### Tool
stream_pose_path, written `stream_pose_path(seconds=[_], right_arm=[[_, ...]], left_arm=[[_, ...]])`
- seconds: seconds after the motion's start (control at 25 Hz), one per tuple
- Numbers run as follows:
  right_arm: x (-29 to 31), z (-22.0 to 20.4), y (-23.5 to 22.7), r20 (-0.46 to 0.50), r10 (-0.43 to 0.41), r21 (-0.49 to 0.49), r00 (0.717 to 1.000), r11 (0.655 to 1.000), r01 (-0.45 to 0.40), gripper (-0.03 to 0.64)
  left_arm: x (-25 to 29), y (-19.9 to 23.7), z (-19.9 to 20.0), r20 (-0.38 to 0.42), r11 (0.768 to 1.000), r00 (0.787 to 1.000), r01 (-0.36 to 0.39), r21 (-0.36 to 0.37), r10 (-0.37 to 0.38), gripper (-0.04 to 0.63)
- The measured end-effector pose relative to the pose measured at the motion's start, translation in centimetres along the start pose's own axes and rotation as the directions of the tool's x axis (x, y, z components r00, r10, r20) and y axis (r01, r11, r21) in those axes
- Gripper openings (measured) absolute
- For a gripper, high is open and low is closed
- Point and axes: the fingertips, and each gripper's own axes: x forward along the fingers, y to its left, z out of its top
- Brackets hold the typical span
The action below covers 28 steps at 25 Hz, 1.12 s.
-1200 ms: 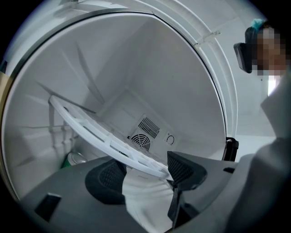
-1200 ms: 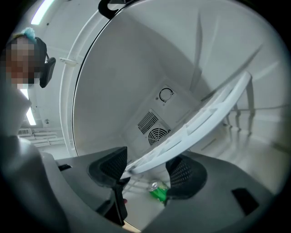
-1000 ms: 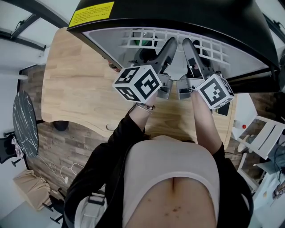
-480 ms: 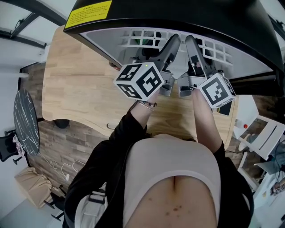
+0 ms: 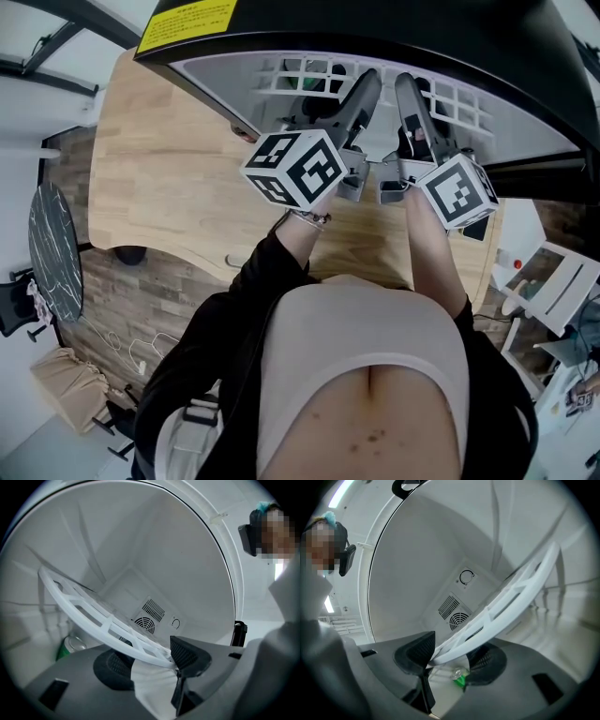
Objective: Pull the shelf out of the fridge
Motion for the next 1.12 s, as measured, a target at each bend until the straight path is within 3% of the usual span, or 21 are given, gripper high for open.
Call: stream_pose_path(seconds=[0.28, 1.12], right_arm=[[-0.5, -0.4, -0.6, 0.000, -0.033, 0.011, 0.999, 0.999, 0.033, 0.210], [-1.7, -0.7, 0.4, 0.006, -0.025, 0.014, 1.000, 1.000, 0.025, 0.210]], left_arm=[[-0.3, 0.1, -0.1, 0.003, 1.000, 1.000, -0.001, -0.007, 0.001, 0.233], [-1.9, -0.6, -0.4, 0.019, 1.000, 1.000, 0.007, -0.015, -0.007, 0.225]])
